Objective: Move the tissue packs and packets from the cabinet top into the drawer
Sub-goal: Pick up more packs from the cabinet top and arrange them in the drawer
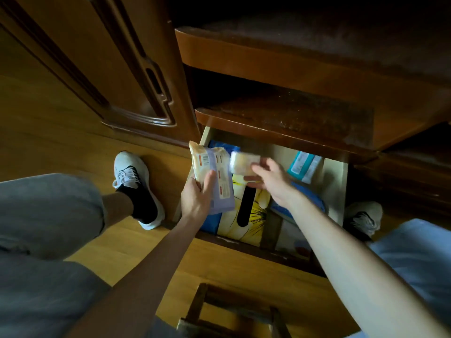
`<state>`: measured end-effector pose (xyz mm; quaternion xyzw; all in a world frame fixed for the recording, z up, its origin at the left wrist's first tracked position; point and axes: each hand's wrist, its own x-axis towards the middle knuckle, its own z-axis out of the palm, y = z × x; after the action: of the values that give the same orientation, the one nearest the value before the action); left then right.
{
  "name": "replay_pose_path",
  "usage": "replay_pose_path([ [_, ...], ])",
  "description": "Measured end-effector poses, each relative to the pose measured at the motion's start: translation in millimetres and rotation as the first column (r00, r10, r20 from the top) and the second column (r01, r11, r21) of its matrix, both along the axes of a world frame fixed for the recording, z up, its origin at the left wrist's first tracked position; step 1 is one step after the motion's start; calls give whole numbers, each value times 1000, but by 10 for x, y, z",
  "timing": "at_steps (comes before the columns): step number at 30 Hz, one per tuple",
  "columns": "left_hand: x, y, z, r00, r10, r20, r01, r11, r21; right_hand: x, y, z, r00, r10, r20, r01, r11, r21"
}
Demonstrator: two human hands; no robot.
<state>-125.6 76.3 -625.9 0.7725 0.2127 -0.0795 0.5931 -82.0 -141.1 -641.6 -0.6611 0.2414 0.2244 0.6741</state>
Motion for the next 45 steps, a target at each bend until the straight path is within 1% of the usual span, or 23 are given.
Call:
replay_pose_path([
  [2,33,25,25,998,51,22,-51,998,25,126,-51,-91,999,-40,10,41,971,-236],
  [5,80,66,36,999,29,17,-30,997,65,292,-45,-208,993,-109,55,122,854,-507],
  [7,74,114,1,1000,4,-6,-3,997,81,429,22,-264,996,-58,72,91,749,-657],
  [8,63,137,-13,1000,-13,-17,15,996,91,502,62,-298,998,-13,59,50,721,-691],
  [10,37,172,-27,999,-40,-35,43,995,88,614,114,-395,999,48,-4,-37,721,-692],
  [13,21,206,-5,991,-107,-77,112,991,70,697,113,-548,979,124,-161,-200,729,-654],
  [14,29,215,9,986,-139,-93,147,985,93,725,130,-578,961,171,-215,-271,725,-634],
  [16,57,215,41,972,-210,-101,228,946,231,785,169,-604,935,237,-264,-353,705,-616],
  [17,77,207,53,963,-252,-99,271,899,343,806,192,-614,937,235,-257,-346,706,-617],
  [19,114,173,79,934,-338,-117,340,739,582,802,205,-631,954,203,-222,-300,694,-654],
  [20,125,148,83,921,-368,-128,353,652,671,776,194,-630,955,194,-225,-297,662,-689],
  [21,129,124,85,915,-379,-140,356,591,724,742,173,-627,950,196,-242,-312,625,-716],
  [22,121,106,101,914,-377,-148,352,558,751,712,144,-624,944,210,-256,-331,605,-724],
  [24,65,99,120,918,-373,-135,332,537,776,687,81,-620,930,263,-258,-368,610,-702],
  [25,20,95,122,906,-409,-104,320,504,802,680,47,-608,922,296,-250,-384,618,-686],
  [27,-39,106,123,843,-537,-24,281,402,872,659,1,-597,919,335,-210,-386,645,-659],
  [28,-38,126,121,799,-601,-31,301,355,885,636,-20,-590,922,339,-186,-373,657,-655],
  [31,-38,191,47,658,-720,-223,504,201,840,507,-51,-536,935,320,-153,-337,665,-667],
  [33,-91,205,-29,598,-736,-319,567,107,817,388,-77,-473,944,288,-157,-316,665,-677],
  [34,-110,188,-34,597,-734,-323,557,91,825,318,-102,-437,950,267,-161,-303,668,-680],
  [38,-45,30,24,658,-684,-313,504,92,859,-1,-250,-258,973,205,-105,-220,698,-681],
  [42,-26,3,97,658,-655,-372,554,85,828,-243,-392,11,948,307,-78,-268,646,-715],
  [45,-92,15,199,651,-632,-420,578,55,814,-343,-514,234,943,322,-81,-273,611,-743],
])
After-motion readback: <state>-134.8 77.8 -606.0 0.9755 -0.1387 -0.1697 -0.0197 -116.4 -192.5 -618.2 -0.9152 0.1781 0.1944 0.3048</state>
